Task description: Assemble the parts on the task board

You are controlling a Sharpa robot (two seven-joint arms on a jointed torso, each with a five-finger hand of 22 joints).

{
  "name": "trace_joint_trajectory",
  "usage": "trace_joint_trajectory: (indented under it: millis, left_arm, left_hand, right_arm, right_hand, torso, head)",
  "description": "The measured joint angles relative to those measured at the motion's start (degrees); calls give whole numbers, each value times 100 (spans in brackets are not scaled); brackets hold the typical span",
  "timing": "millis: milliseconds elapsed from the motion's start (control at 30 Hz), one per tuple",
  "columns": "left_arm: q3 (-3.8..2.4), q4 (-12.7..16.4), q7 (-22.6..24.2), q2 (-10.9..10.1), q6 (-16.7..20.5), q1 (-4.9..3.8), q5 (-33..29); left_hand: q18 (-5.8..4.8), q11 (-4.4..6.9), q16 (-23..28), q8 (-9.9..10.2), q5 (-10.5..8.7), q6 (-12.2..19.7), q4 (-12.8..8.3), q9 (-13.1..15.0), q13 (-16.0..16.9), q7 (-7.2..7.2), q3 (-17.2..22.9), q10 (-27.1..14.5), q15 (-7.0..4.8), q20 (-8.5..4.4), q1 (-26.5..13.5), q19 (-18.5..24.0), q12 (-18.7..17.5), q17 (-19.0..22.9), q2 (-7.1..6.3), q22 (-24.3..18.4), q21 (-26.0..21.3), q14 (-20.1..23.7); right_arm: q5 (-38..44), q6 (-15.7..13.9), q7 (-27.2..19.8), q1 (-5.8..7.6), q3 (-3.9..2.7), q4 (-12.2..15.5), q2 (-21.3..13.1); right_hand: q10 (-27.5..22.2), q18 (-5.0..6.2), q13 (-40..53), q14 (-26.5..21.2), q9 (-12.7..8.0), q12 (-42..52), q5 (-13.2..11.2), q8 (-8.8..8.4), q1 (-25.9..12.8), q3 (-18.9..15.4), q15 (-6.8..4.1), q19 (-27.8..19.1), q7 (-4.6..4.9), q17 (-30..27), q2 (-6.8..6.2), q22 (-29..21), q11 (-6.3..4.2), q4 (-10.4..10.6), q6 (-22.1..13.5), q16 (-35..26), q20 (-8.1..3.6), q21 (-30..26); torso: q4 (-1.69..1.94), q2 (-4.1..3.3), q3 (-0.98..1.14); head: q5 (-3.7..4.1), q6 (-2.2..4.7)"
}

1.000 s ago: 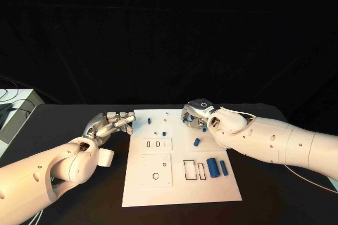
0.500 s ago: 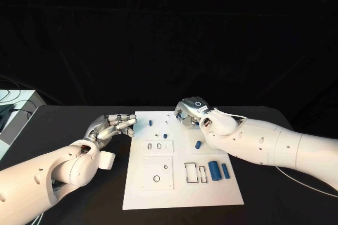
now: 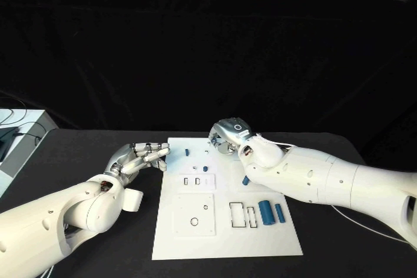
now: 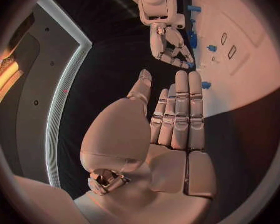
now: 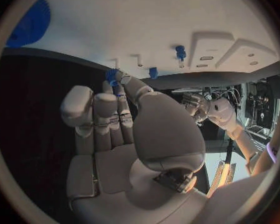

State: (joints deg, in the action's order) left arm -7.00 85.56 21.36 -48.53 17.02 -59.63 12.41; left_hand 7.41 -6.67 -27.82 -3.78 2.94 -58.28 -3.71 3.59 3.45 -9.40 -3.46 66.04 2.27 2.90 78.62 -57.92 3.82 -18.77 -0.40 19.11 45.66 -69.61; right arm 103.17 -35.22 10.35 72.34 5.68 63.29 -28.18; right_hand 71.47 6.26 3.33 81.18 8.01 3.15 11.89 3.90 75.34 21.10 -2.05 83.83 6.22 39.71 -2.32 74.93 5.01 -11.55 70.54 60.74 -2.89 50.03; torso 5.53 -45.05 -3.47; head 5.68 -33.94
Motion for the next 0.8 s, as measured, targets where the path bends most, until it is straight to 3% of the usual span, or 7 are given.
trace_joint_trajectory:
  millis: [400, 800]
  left_arm:
    - [-8, 17, 0, -7, -2, 0, 4]
    - [-12, 21, 0, -9, -2, 0, 8]
  left_hand:
    - [0, 21, 16, 0, 0, 0, 0, 0, 0, 0, 0, -21, 0, 8, 0, 8, 0, 5, 0, -11, 0, 0]
    - [0, 0, 16, 0, 0, 0, 0, 0, 0, 0, 0, -42, 0, 8, 0, 8, 0, 5, 0, -24, 0, 0]
  right_arm:
    - [9, -87, 6, -2, -5, -40, 121]
    - [10, -80, -1, -5, -6, -85, 105]
  right_hand:
    - [-1, 1, 0, 0, -3, -1, -2, 0, 0, -1, 0, 0, 0, -1, 0, -1, -1, 1, 0, 0, 0, -100]
    - [-2, 1, 0, 0, -8, -8, 9, -1, 1, -2, 0, 1, -1, -1, -1, -2, -2, 1, -1, 0, 0, -100]
  torso:
    - [51, -40, -57]
    - [79, -92, -81]
  head:
    - [19, -5]
    - [13, -18]
